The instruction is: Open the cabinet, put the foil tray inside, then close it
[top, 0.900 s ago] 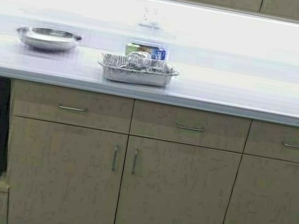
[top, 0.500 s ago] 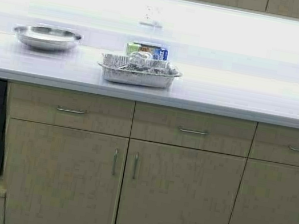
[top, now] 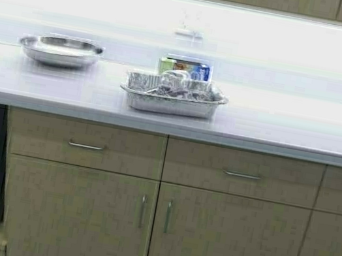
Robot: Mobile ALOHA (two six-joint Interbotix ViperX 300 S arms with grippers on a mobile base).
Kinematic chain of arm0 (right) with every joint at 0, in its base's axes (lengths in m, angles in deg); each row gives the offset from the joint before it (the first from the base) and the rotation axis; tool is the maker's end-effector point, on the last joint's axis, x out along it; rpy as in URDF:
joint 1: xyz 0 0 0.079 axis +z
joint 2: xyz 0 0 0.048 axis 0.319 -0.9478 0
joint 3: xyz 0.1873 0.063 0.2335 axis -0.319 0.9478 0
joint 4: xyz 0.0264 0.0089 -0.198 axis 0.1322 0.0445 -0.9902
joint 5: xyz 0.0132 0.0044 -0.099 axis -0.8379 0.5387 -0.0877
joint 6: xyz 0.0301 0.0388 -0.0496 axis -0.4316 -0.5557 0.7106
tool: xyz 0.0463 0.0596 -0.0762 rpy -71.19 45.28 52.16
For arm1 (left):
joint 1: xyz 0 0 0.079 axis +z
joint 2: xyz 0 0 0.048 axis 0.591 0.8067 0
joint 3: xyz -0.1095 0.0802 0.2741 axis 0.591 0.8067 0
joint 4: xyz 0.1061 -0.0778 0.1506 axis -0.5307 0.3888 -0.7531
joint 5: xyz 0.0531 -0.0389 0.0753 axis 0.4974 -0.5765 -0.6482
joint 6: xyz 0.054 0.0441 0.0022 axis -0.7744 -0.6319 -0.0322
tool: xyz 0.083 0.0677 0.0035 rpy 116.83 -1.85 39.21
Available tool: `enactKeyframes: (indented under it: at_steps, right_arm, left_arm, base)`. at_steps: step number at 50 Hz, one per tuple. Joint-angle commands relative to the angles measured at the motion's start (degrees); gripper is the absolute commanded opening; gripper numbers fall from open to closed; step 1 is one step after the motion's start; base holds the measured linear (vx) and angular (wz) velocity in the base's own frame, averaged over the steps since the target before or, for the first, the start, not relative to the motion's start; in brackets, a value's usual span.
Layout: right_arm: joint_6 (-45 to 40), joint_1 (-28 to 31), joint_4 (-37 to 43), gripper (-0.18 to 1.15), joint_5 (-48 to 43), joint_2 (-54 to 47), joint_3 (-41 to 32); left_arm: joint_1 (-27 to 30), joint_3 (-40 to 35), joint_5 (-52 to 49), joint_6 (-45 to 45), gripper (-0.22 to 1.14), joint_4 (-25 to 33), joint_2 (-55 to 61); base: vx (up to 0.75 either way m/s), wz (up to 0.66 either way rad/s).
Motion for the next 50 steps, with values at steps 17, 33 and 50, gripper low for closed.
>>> enactKeyframes:
  at_steps: [17,33,50]
  right_arm:
    - [0.18,1.85,-0.09,0.06,0.0,-0.26,-0.7]
    - [0.26,1.93,-0.18,0.06,0.7,-0.97,-0.97]
    - [-0.44,2.02,0.0,0.12,0.79,-0.53,-1.05]
  left_arm:
    - [0.09,-0.44,1.58,-0.44,0.02,-0.18,0.53]
    - [0.09,0.53,1.58,0.26,0.02,-0.18,-0.53]
    - [0.09,0.62,1.67,0.09,0.04,-0.18,-0.7]
  base:
    - [0.32,0.08]
    - [0.32,0.02]
    - [0.27,-0.03]
